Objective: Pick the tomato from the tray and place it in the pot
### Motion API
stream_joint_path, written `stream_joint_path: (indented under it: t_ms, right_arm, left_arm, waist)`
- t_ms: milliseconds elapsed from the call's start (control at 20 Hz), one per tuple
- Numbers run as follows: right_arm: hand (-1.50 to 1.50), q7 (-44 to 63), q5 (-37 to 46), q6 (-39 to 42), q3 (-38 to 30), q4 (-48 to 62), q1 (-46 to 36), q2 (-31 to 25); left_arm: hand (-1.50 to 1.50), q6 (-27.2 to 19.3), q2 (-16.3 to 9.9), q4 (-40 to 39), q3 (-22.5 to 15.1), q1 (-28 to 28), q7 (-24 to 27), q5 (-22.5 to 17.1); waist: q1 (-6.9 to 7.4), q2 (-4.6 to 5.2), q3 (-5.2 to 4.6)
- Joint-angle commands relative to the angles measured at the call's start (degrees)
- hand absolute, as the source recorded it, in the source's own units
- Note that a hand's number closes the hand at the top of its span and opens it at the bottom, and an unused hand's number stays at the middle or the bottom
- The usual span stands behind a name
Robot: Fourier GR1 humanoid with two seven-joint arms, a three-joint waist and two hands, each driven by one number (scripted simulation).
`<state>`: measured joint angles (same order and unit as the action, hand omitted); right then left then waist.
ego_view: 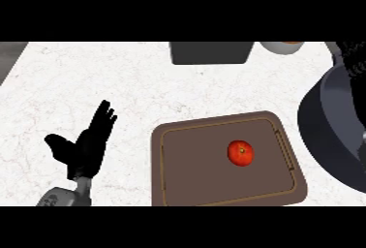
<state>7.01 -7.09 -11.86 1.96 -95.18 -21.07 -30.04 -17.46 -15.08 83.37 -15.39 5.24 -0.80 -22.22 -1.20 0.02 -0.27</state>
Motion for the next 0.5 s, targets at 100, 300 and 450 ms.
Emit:
stream_joint_path:
  t_ms: [100,300,450]
  right_arm:
    - [1.50,-13.49,-4.22,6.63,-3.54,11.02,3.33,2.76]
    - [1.50,-16.45,15.70,9.95,4.36,9.50,5.46,-13.10]
    - [-1.50,-32.11,7.61,1.29,-1.44,24.31,11.26,4.53]
  left_arm:
    - [0.00,-0.96,-4.20,1.32,4.69,4.02,0.84,3.06]
    - [0.00,-2.13,-7.02,2.94,5.89,5.60,-0.57,4.23]
    - [0.00,-3.82,-7.83,4.55,7.36,8.74,-5.11,4.69]
  waist:
    - [1.83,0.27,0.40]
    - [3.04,0.57,-0.95]
    - [1.79,0.32,0.46]
